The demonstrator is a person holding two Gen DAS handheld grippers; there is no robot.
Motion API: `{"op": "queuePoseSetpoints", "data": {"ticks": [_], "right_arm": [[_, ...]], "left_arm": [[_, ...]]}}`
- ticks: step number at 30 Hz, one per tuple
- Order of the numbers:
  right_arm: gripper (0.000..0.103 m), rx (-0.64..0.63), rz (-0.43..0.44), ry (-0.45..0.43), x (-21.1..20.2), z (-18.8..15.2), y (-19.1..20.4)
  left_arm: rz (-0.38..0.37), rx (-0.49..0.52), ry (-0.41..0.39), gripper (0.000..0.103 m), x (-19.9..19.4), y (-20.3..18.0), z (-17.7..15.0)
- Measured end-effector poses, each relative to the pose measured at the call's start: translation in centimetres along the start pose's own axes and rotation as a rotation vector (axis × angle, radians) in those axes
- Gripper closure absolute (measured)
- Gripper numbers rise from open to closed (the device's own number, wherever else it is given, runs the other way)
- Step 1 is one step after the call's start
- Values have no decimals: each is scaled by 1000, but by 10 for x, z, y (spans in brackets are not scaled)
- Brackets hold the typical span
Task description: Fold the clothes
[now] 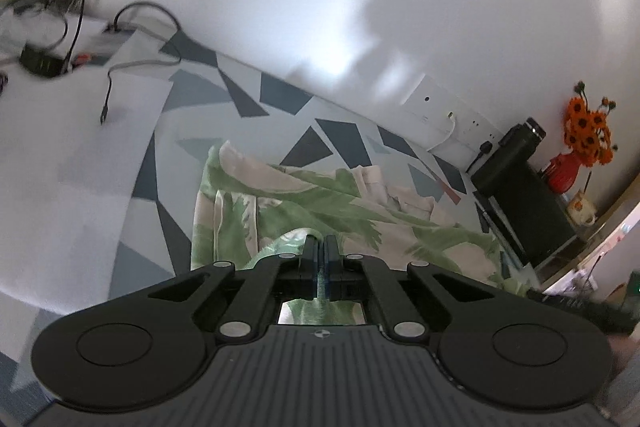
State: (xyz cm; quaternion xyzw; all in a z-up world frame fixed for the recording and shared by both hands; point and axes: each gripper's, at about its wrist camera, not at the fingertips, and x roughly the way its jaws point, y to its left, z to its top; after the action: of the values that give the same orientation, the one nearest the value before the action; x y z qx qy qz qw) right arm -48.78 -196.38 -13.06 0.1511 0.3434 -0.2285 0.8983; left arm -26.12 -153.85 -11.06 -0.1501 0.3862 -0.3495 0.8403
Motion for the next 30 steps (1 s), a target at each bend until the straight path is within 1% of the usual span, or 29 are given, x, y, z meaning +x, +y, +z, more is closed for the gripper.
{"op": "queuePoseSetpoints", "data": {"ticks": [3, 5, 7, 9, 11, 12, 13, 14, 17, 20, 22, 24, 25, 26, 27, 28, 30], "right_arm": [[48, -90, 16, -23, 6, -6, 4], [49, -117, 15, -24, 12, -9, 4], [50, -133, 26, -33, 17, -12, 3], [52, -153, 30, -40, 20, -13, 2], [52, -165, 36, -46, 21, -14, 0], [53, -173, 41, -51, 20, -15, -1], [57, -181, 46, -57, 19, -15, -3], [61, -196, 49, -67, 18, -16, -4], [64, -224, 60, -92, 12, -18, -10], [64, -228, 65, -101, 11, -18, -16], [63, -229, 64, -85, 15, -19, -19], [63, -225, 63, -66, 21, -22, -21], [63, -219, 67, -59, 23, -23, -21], [69, -209, 76, -55, 24, -25, -21], [77, -190, 91, -51, 23, -24, -22], [79, -166, 109, -46, 22, -24, -23], [91, -103, 165, -56, 15, -20, -27]], "left_arm": [[-12, 8, -6, 100, -3, 2, 1], [-4, 33, -8, 100, -4, 1, 1], [5, 42, 17, 100, -2, 1, 1], [-2, 30, 56, 100, 4, 4, -2], [-19, 23, 93, 91, 11, 8, -7], [-33, 20, 111, 89, 14, 10, -9], [-45, 19, 129, 85, 18, 11, -12], [-52, 22, 143, 84, 21, 11, -15], [-49, 24, 168, 82, 27, 12, -24], [-40, 0, 194, 82, 30, 18, -32], [-24, 6, 206, 81, 30, 19, -35], [-13, 40, 205, 74, 29, 17, -35], [-6, 66, 203, 64, 29, 14, -35], [11, 99, 201, 47, 28, 10, -35], [43, 139, 199, 39, 28, 6, -35], [58, 176, 201, 36, 27, 1, -35], [68, 246, 208, 36, 26, -7, -37]]}}
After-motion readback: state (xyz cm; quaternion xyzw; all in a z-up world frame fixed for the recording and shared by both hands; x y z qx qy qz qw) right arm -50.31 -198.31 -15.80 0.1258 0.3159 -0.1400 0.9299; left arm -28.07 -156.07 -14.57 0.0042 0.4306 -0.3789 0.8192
